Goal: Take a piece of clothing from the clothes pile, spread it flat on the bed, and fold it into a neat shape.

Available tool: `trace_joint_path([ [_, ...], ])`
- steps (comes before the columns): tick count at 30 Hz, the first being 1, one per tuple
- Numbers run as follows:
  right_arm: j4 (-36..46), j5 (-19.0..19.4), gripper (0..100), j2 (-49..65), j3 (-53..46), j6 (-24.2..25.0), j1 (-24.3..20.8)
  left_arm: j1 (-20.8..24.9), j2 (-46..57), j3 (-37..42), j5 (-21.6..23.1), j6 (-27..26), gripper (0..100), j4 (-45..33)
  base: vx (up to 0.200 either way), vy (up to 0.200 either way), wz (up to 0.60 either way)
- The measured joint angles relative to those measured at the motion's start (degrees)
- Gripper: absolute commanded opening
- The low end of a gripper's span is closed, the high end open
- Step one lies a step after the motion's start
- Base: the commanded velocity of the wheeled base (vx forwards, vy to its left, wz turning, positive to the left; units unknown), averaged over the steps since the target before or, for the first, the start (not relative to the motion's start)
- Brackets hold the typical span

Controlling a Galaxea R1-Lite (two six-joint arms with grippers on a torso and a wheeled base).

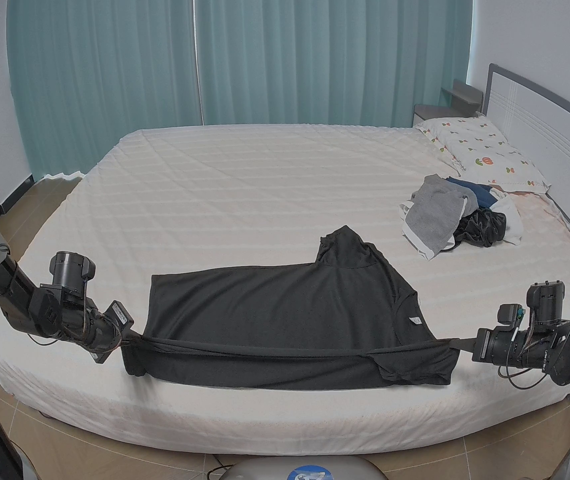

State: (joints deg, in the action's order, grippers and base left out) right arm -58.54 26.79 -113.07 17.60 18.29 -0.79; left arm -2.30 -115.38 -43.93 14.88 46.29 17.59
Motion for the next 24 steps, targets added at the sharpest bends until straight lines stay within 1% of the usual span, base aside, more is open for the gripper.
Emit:
trace_joint_path([
  [2, 0.0, 0.0, 0, -1.0, 0.8, 0.1, 0.0, 0.0, -1.0, -0.7, 0.1, 1.2, 0, 0.1, 0.0, 0.0, 0.0],
  [4, -0.5, -0.3, 0, -2.1, 1.8, 0.2, 0.0, 0.0, -2.0, -1.8, 0.2, 4.1, 0, 0.1, 0.0, 0.0, 0.0],
  [6, -2.3, -0.7, 0, -3.7, 2.8, 0.6, 0.1, 0.1, -3.0, -3.1, 0.3, 6.7, 0, 0.2, 0.0, 0.0, 0.0],
  [8, -5.0, -1.1, 0, -5.3, 3.5, 1.2, 0.3, 0.1, -3.9, -4.1, 0.3, 7.8, 0, 0.3, 0.0, 0.0, 0.0],
  [12, -12.1, -2.1, 0, -9.2, 4.2, 2.4, 0.4, 0.4, -5.4, -5.5, 0.2, 8.5, 0, 0.4, 0.0, 0.0, 0.0],
  [17, -21.3, -4.4, 0, -15.3, 4.8, 4.1, 0.4, 0.9, -7.2, -7.1, -0.3, 8.8, 0, 0.4, 0.0, 0.0, 0.0],
  [20, -22.9, -5.2, 0, -18.2, 5.3, 5.7, 0.1, 1.2, -8.2, -8.3, -0.8, 8.8, 0, 0.4, 0.0, 0.0, 0.0],
  [24, -23.5, -5.3, 0, -20.2, 5.8, 7.0, -0.4, 1.3, -9.3, -9.3, -1.8, 8.9, 0, 0.8, 0.0, 0.0, 0.0],
])
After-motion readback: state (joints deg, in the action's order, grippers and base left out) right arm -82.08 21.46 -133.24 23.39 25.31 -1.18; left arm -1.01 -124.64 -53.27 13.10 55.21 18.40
